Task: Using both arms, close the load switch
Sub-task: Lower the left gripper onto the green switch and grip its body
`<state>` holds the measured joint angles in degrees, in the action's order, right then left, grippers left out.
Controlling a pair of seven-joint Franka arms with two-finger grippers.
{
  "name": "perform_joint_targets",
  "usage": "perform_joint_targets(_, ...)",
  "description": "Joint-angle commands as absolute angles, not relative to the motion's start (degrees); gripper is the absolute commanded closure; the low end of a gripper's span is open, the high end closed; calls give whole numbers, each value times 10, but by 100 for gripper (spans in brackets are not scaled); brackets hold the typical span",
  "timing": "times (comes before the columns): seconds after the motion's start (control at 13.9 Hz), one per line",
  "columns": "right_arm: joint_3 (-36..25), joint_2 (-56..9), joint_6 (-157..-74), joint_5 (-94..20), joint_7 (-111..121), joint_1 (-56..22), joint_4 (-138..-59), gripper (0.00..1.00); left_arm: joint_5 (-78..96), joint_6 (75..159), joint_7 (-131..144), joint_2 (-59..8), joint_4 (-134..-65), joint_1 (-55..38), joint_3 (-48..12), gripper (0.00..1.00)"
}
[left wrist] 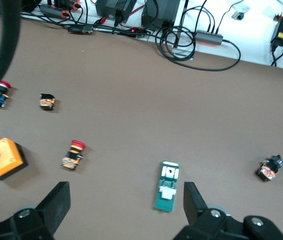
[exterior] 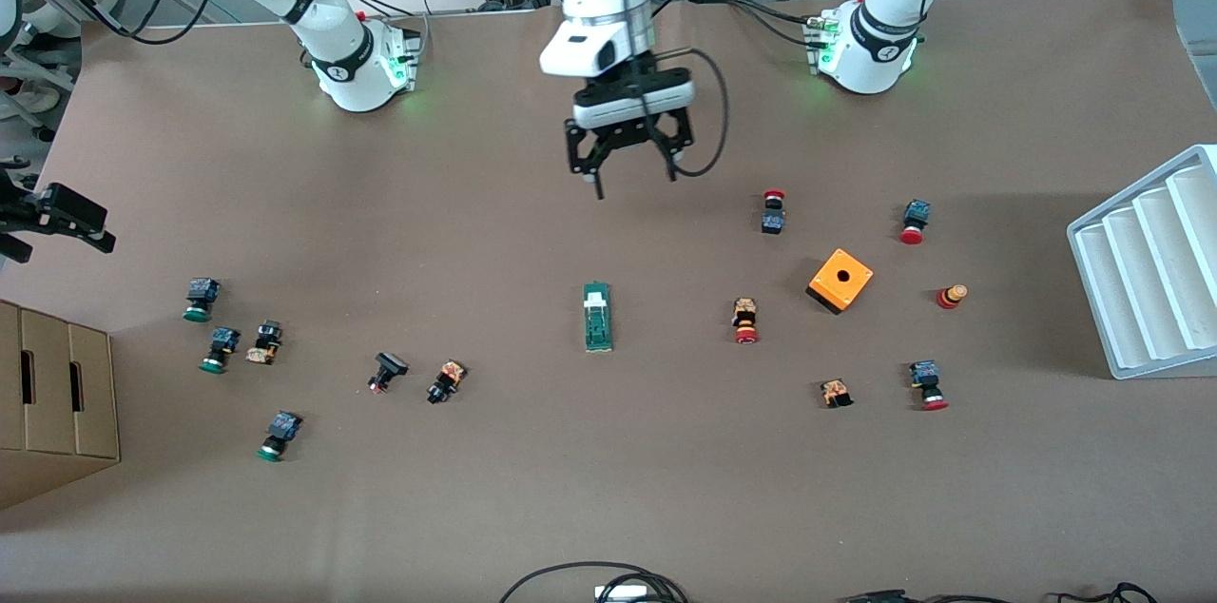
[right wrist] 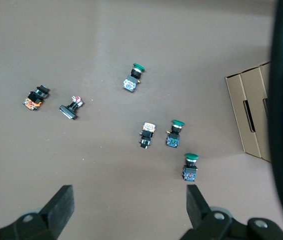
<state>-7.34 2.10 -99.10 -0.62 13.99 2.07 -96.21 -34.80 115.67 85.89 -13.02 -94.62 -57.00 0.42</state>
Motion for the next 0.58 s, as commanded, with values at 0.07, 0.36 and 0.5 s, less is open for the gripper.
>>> perform_joint_targets(0.07, -75, 22, -1000, -21, 137, 22, -964, 0, -437, 1185, 998, -181, -943, -616, 13, 0)
perform_joint_targets(0.36, -75, 22, -1009, -20, 138, 19, -964, 0, -545, 1187, 1109, -252, -943, -653, 13, 0)
perform_joint_targets(0.5, -75, 22, -1010, -20, 138, 18, -964, 0, -582, 1187, 1113, -282, -941, -665, 13, 0)
